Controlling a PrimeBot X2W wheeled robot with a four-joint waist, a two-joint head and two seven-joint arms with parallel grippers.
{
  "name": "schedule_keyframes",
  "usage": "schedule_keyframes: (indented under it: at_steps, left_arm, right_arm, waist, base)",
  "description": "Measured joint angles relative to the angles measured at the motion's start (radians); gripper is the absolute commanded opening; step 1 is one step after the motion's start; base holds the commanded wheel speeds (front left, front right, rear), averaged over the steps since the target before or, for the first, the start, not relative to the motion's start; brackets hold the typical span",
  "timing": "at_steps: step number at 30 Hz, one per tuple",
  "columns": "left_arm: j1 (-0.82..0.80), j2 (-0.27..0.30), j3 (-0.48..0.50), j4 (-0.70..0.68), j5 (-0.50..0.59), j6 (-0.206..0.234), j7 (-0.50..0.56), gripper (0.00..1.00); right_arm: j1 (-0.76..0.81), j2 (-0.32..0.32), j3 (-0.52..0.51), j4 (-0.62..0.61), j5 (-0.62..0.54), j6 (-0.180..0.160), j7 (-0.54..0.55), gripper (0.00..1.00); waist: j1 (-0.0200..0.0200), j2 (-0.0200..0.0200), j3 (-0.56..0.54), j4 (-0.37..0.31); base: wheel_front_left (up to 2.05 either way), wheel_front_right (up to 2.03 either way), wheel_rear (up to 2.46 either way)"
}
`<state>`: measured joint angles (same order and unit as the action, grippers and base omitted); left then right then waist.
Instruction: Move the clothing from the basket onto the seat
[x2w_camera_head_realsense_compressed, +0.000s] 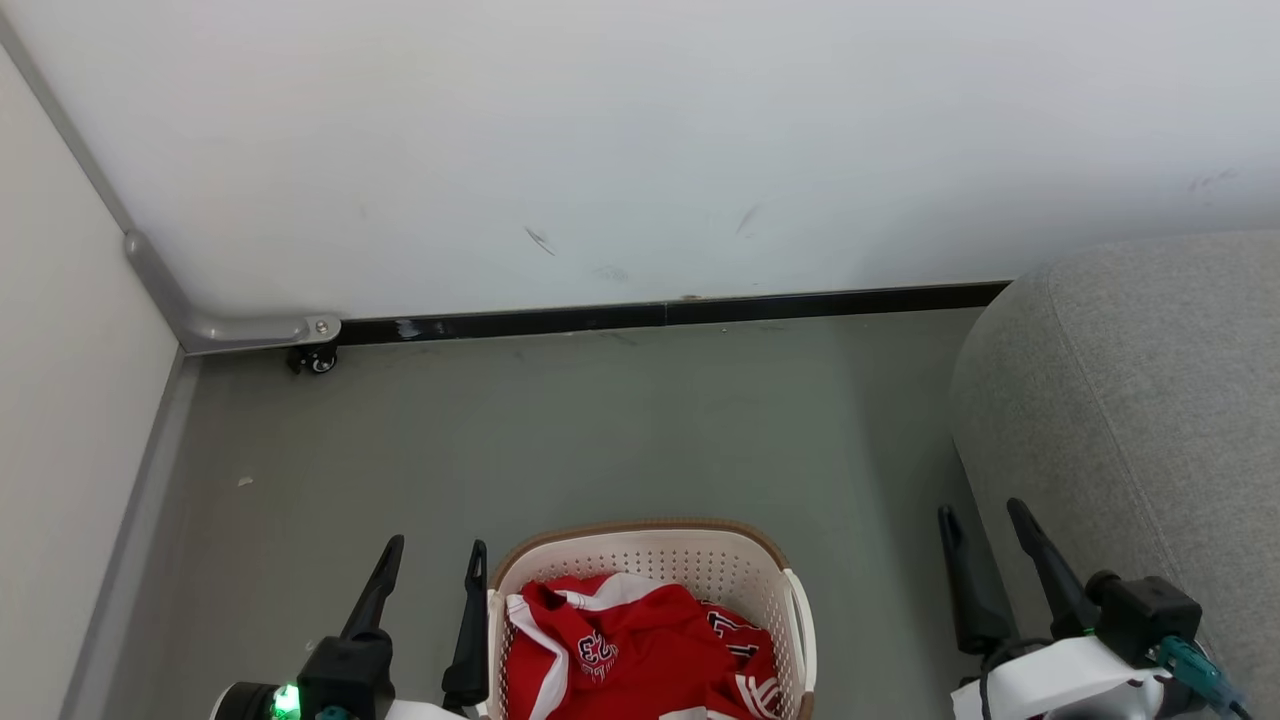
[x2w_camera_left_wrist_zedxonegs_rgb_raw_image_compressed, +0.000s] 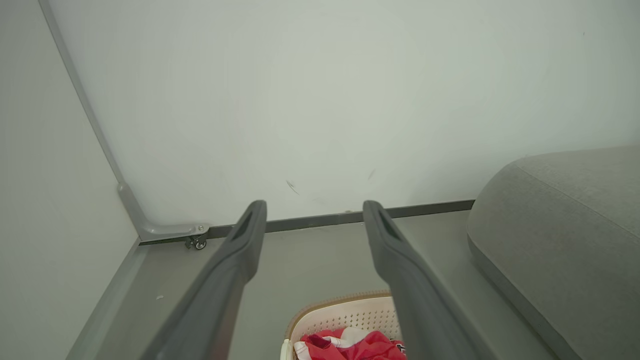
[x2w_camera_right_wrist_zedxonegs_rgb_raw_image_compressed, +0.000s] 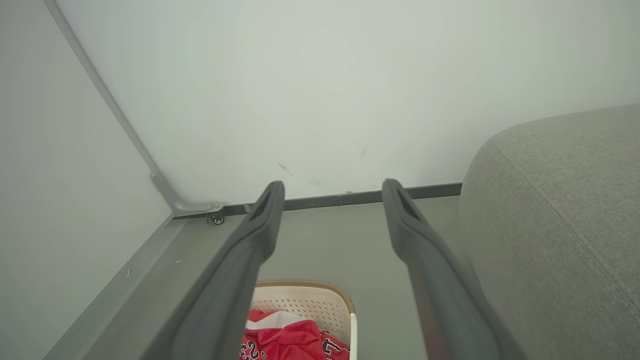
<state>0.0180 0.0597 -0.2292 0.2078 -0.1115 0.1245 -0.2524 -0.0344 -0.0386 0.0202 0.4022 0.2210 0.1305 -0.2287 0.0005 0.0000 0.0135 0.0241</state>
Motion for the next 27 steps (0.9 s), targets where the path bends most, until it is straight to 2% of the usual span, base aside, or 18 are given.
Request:
schedule_keyframes:
  at_steps: [27]
  left_arm:
    - [-0.014,0.002,-0.006,0.014,0.017,-0.003,0.000,1.00]
  right_arm:
    - [-0.033,0.000,-0.004,-0.011,0.000,0.000,-0.009,1.00]
  waist:
    - [-0.0001,0.0000,0.044,-0.009]
  base:
    - [0.00,0.00,0.00]
